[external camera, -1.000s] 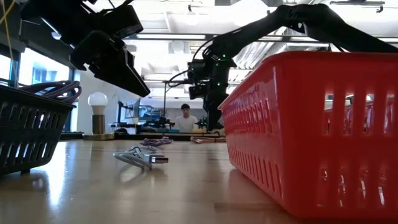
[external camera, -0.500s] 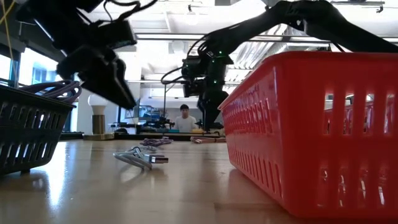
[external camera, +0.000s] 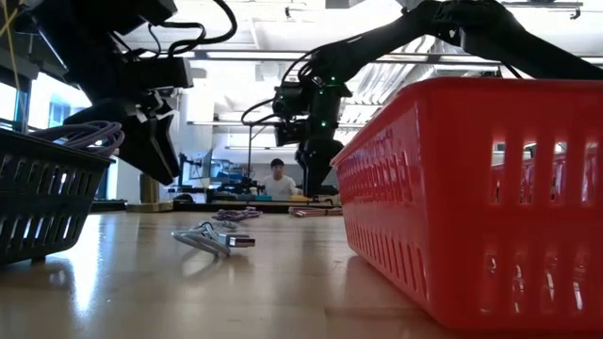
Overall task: Pick & Place USB Port
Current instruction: Put the top pink charger cable into the red bin
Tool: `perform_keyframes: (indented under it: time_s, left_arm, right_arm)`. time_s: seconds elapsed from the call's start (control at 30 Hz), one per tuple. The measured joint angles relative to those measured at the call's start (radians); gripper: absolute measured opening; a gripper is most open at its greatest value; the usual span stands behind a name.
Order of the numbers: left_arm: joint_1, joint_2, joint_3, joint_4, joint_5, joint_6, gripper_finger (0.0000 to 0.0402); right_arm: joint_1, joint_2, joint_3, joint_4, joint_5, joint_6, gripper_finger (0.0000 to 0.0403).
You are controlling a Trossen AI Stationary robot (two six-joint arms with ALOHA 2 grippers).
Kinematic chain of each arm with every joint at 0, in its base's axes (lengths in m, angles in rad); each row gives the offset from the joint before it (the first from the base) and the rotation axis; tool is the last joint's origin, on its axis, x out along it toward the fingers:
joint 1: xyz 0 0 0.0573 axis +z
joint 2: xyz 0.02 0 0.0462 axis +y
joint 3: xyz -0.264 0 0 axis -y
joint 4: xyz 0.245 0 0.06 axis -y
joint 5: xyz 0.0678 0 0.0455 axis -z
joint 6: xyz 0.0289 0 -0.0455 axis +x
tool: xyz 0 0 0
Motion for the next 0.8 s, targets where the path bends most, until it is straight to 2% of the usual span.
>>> perform_keyframes:
  time_s: [0.33,0.47,0.63,0.8]
  left_arm:
    - [0.000,0.000,0.000,0.019,0.000,-0.007,0.0168]
    - [0.000,0.000,0.000,0.053,-0.016,0.007,0.0168]
    - [0.000,0.000,0.000,0.109,-0.130,0.095,0.0168]
    - [0.000,-0.008,0.000,0.167,-0.228,0.163,0.0168]
  right_arm:
    - [0.000,0.000,0.000,0.012,-0.005,0.044,0.0163]
    - [0.016,-0.006,0.000,0.004,-0.068,0.084,0.0163]
    - [0.082,-0.053,0.000,-0.033,-0.243,0.151,0.0163]
    - [0.168,-0.128,0.000,-0.168,-0.253,0.141,0.0163]
